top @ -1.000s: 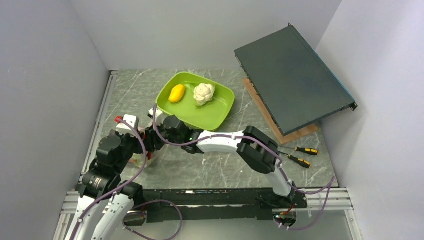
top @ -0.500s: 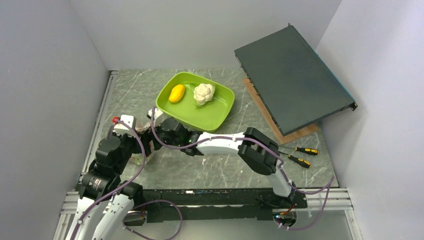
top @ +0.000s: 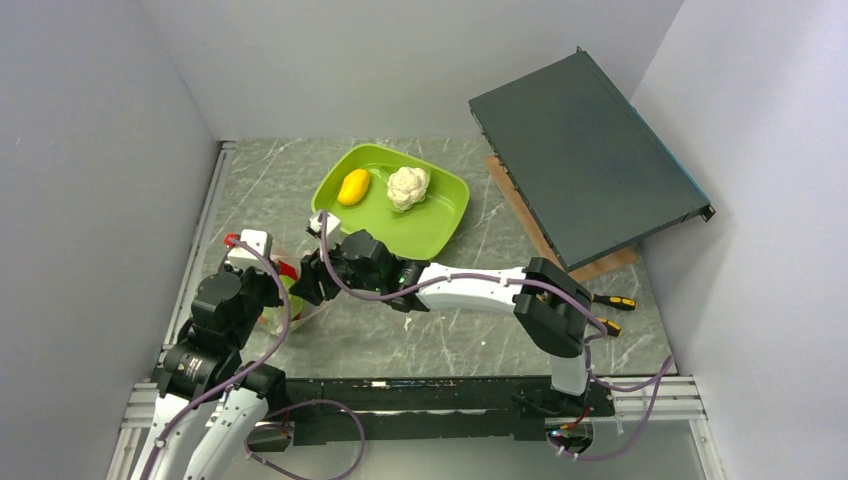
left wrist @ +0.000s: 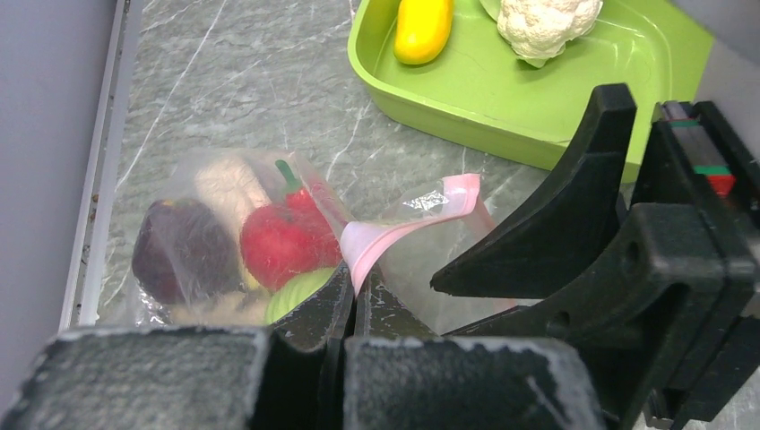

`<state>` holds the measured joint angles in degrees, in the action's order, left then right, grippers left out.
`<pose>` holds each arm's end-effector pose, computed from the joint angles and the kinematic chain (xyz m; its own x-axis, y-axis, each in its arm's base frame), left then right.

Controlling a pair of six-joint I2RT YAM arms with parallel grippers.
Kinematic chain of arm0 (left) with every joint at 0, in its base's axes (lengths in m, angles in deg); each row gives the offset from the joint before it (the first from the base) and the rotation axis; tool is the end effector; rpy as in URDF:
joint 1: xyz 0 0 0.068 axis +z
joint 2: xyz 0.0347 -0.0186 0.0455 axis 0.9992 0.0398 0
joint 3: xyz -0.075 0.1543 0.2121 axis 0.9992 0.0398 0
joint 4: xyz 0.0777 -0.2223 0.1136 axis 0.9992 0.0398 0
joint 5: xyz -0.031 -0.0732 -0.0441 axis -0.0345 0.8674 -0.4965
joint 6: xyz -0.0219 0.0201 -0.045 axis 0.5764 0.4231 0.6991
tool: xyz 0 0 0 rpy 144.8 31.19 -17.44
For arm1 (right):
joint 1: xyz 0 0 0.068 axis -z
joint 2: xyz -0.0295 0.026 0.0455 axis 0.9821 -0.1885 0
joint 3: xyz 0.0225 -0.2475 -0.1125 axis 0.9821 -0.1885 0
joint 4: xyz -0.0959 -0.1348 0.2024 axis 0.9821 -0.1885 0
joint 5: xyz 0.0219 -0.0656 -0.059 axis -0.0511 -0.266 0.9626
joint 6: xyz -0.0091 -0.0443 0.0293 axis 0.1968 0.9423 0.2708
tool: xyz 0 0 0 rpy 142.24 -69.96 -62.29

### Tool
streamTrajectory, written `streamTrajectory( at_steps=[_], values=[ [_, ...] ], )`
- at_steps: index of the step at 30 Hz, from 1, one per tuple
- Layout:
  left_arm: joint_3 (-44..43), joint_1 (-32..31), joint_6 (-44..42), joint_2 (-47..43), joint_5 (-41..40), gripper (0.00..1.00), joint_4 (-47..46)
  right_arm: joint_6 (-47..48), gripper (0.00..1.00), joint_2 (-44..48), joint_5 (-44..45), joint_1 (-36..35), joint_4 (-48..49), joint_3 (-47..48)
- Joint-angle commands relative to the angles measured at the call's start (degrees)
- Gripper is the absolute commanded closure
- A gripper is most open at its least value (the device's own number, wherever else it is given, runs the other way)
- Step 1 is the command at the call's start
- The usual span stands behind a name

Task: Place the food in the zip-top bag and seal the zipper
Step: Place the fake vegetable in the zipper food storage bag, then adjust the zipper food storage bag at the center of the board.

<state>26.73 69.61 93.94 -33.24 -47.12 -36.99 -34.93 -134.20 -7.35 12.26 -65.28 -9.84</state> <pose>0.0852 -0.0208 0.3118 -0.2829 0.0148 -0.9590 0.1143 0.9933 -0.0184 0.1730 0.4183 0.2620 -0.4559 -0.0996 -0.8844 -0.8554 0.3236 0.4045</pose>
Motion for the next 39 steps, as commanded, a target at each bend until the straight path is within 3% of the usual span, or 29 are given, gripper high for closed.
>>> streamTrajectory(
  at_steps=[1,5,13,19,24,31,36,39],
  values=[
    [-1.09,-0.19,0.88,-0.01,0.92,1.00,-3.19,-0.05,0.55,-1.51,-1.71,-1.09,3.23,-0.33],
    [-1.12,-0.21,1.04,-0.40,0.22,1.00,-3.07,-0.82,0.53,-2.45,0.55,-1.46,-0.09,2.32],
    [-1.12,-0.21,1.07,-0.24,-0.45,1.00,-3.02,-1.03,0.34,6.80,12.29,-1.22,-11.72,-1.16],
    [-1.21,-0.25,1.13,0.31,-0.13,1.00,-2.94,-10.56,0.17,13.05,18.68,-1.14,-11.30,-9.50],
    [-1.20,-0.21,1.21,0.16,-0.10,1.00,-2.85,-19.83,0.17,7.51,15.31,0.66,-15.91,-3.90],
    [-1.30,-0.25,1.48,0.25,-0.27,1.00,-2.68,-22.47,0.35,0.69,7.97,0.74,-10.55,-1.96],
    [-1.78,-0.20,2.33,-0.01,-0.58,1.00,-2.28,-22.44,0.65,-1.75,5.21,1.22,-9.91,1.08],
    [-5.72,-0.18,5.42,0.09,-1.86,1.00,1.20,-18.93,0.92,1.28,4.09,1.23,-10.74,3.00]
  ],
)
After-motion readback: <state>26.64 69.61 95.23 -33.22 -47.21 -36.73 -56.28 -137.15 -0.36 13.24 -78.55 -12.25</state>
